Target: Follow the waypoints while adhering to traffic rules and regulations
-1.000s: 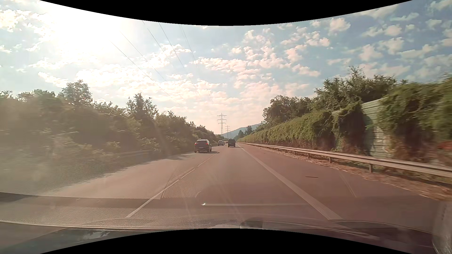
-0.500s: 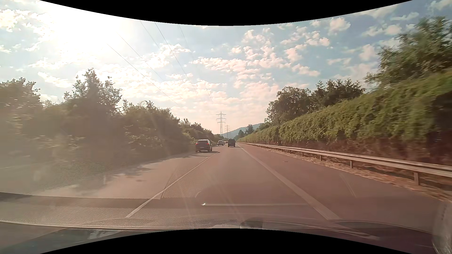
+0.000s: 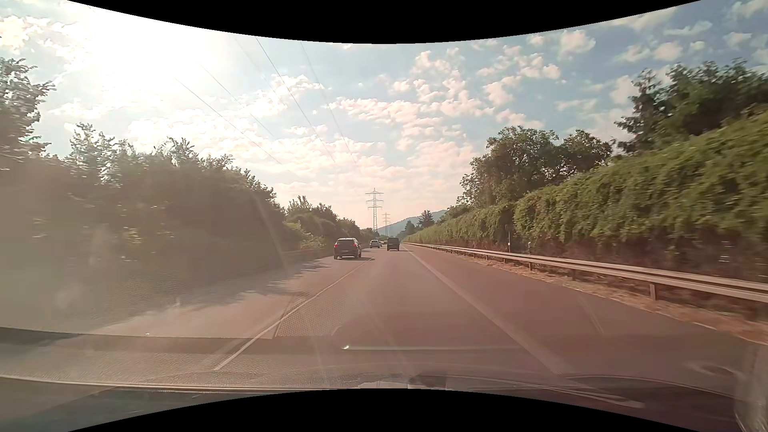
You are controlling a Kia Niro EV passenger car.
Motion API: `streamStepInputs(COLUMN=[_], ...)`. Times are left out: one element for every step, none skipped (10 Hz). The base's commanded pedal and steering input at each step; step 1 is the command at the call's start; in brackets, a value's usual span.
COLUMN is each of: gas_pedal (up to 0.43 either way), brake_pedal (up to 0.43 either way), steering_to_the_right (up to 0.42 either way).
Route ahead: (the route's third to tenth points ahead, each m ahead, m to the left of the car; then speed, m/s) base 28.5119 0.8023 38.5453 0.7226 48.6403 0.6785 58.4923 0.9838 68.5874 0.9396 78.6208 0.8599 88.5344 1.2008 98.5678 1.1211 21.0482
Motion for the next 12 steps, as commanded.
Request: streamStepInputs(gas_pedal=[0.189, 0.189, 0.189, 0.189, 0.189, 0.189, 0.189, 0.189, 0.189, 0.189, 0.189, 0.189], brake_pedal=[0.0, 0.0, 0.0, 0.0, 0.0, 0.0, 0.0, 0.0, 0.0, 0.0, 0.0, 0.0], steering_to_the_right=[0.0, 0.0, 0.0, 0.0, 0.0, 0.0, 0.0, -0.001, -0.001, -0.001, -0.001, -0.001])
